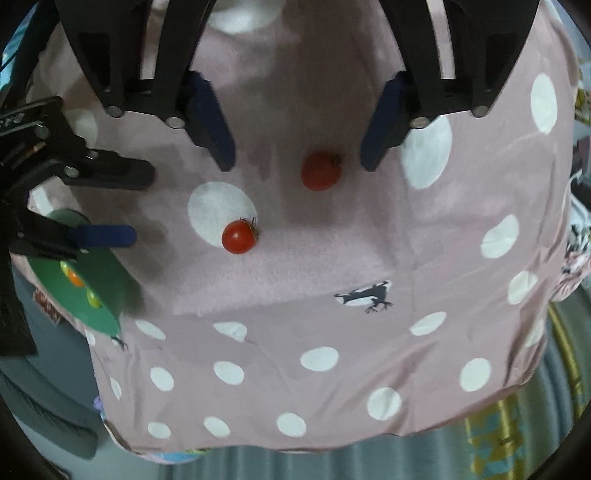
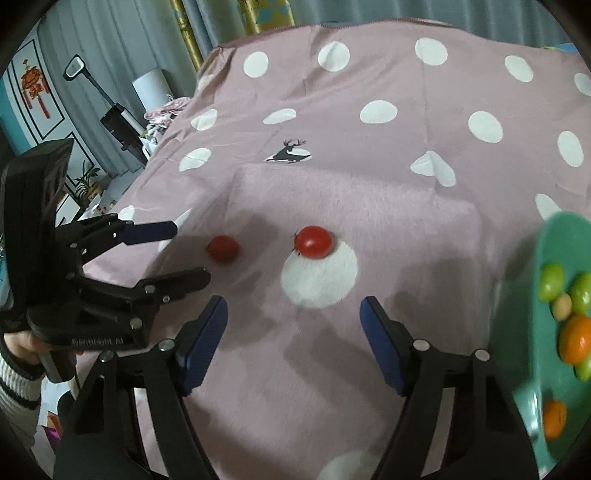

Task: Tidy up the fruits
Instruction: 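Grasp a cherry tomato with the left tool while the right tool grasps another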

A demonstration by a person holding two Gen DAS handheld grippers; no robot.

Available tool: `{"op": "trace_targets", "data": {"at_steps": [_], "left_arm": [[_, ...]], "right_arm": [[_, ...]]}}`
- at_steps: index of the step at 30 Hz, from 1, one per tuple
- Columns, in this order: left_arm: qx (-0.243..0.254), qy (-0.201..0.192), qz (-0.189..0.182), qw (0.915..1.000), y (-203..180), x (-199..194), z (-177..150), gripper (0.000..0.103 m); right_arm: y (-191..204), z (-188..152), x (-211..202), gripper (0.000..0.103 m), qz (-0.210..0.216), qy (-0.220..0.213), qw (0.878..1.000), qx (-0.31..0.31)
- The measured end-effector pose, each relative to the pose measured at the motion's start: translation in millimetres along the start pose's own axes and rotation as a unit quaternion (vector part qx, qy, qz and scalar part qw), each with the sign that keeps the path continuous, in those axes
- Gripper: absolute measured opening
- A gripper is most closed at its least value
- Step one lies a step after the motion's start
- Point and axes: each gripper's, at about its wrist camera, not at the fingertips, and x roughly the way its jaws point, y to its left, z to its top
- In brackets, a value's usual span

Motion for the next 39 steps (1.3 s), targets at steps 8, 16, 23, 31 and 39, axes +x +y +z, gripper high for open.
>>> {"op": "trace_targets", "data": {"at_steps": [8,16,23,31,39], "left_arm": [[-0.017,0.033,-0.012,0.9992,15,29,7,0.056],[0.002,0.057,-0.008,0.9984,15,46,7,0.042],[-0.005,0.056,-0.013,0.9983,20,52,9,0.037],[-0.016,0.050,-0.014,0.9985,26,52,8,0.029],[-0.033,0.045,-0.019,0.9983,30,48,6,0.029]], "right_arm": [[-9,21,39,0.065,0.011,0.022,1.000,-0.002],[-7,31,66,0.055,0.005,0.040,0.999,-0.021],[-7,36,78,0.045,0.000,0.045,0.998,-0.033],[-6,39,81,0.031,-0.013,0.039,0.998,-0.049],[-8,33,69,0.031,0.001,0.034,0.999,-0.035]]}}
